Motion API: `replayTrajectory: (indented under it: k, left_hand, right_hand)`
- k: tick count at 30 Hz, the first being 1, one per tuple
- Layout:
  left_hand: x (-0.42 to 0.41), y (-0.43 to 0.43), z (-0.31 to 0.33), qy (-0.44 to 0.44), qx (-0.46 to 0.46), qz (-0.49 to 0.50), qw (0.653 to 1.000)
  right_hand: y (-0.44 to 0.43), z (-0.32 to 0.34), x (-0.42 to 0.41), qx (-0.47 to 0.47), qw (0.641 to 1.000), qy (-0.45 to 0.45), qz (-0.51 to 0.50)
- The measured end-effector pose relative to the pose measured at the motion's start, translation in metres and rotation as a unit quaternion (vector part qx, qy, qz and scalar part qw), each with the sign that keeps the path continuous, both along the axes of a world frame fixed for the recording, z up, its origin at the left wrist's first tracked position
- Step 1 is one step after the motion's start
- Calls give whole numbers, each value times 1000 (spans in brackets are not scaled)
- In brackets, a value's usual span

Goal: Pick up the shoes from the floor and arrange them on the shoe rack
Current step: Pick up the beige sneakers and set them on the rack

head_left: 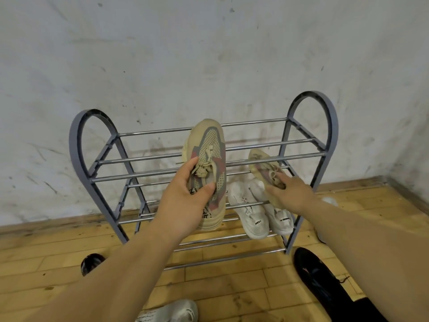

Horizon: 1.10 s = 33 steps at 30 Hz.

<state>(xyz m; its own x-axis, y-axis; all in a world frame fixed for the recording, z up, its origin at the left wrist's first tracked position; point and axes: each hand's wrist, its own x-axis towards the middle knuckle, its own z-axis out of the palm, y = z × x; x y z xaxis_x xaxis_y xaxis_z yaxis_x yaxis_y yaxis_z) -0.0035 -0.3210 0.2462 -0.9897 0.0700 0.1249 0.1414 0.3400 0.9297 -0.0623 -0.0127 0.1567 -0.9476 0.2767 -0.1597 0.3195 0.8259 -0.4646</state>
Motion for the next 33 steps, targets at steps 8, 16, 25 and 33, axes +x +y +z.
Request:
replayTrajectory:
  k: [8,16,25,33]
  left_hand:
    - [-7,0,-2,-11,6,-11,1000]
    - [-2,-4,1,-6,3,-19,1000]
    - [31,15,17,-18,77,-97,992]
    - [42,15,40,36,14,-150,988]
  right_hand:
    - [2,-24,-3,127,992,18,9]
    - [-37,25,30,188,982,-6,32]
    - [-86,129,120,-330,925,70,176]
    - [-72,137,126,-462,865,90,175]
